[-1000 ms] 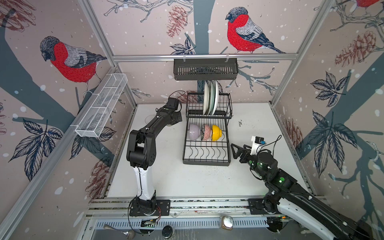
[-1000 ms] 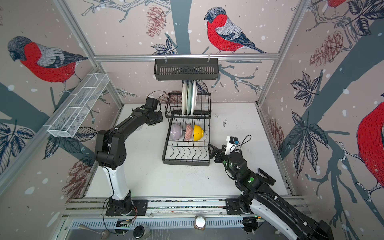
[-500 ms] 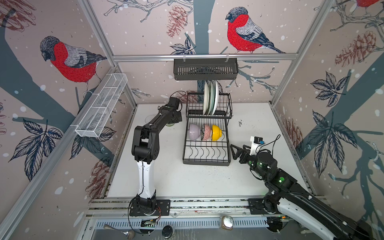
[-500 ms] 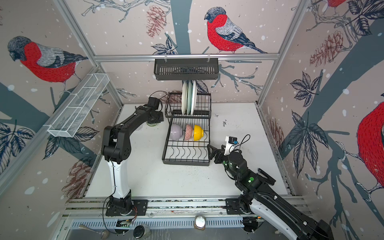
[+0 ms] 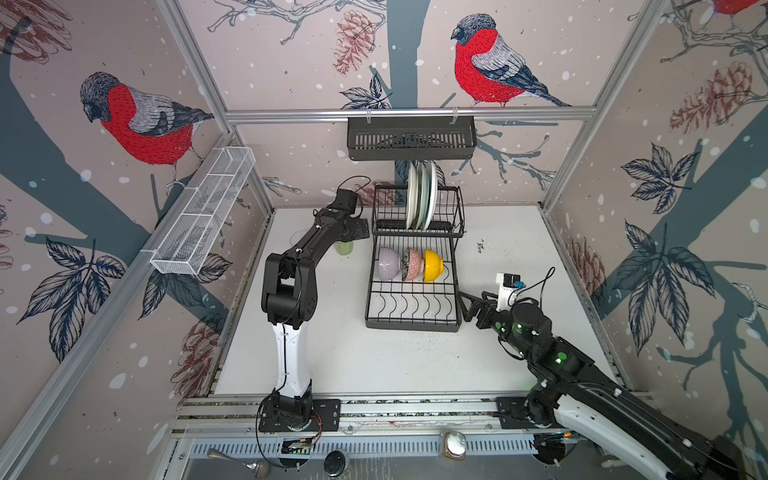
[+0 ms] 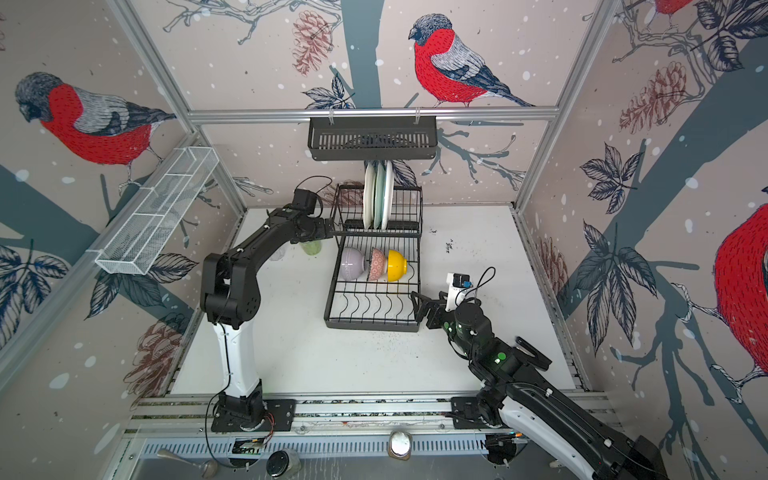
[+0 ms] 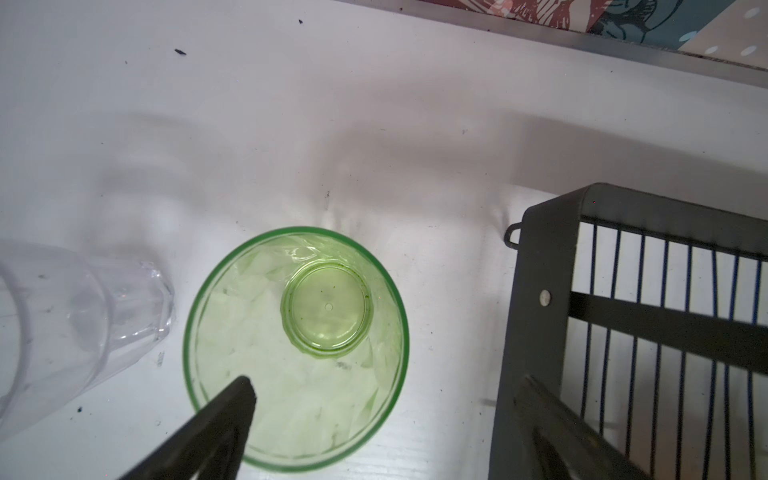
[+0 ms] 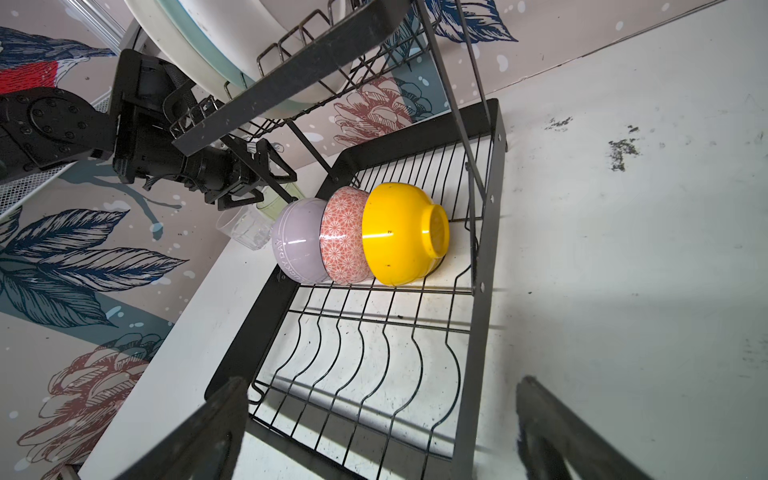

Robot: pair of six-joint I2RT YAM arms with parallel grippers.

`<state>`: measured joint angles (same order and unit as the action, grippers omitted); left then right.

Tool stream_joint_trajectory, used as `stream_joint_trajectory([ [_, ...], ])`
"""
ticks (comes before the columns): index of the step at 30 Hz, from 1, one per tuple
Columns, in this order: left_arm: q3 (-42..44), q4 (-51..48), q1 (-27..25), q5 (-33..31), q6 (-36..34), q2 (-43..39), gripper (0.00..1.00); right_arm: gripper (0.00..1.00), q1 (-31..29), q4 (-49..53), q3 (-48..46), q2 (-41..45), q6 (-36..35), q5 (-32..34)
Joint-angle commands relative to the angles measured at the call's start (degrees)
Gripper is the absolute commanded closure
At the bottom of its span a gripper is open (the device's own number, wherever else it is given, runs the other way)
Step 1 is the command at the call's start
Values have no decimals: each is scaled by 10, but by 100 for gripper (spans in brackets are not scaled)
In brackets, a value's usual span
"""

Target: Unload the mixed dishes from the dish rack

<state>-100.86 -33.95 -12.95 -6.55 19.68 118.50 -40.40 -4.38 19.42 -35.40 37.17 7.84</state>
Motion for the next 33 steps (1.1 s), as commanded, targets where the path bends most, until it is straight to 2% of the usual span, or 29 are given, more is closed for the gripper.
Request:
stream_joint_trajectory([
  [1,17,2,0,-7,5,-21,3,1,0,1,4,-1,-3,4],
  [10,70,-9,1,-14,27,-77,3,1,2,54,38,-7,23,8],
  [14,139,22,0,-13,38,-146,3,1,4,88,53,-12,22,5],
  [20,241,57,0,57,39,-235,3,1,17,105,68,-37,8,-3],
  [24,298,91,-7,112,42,-285,3,1,21,71,73,-65,-7,-20],
  [33,378,83,-46,155,10,-404,3,1,41,37,126,-188,0,-66],
])
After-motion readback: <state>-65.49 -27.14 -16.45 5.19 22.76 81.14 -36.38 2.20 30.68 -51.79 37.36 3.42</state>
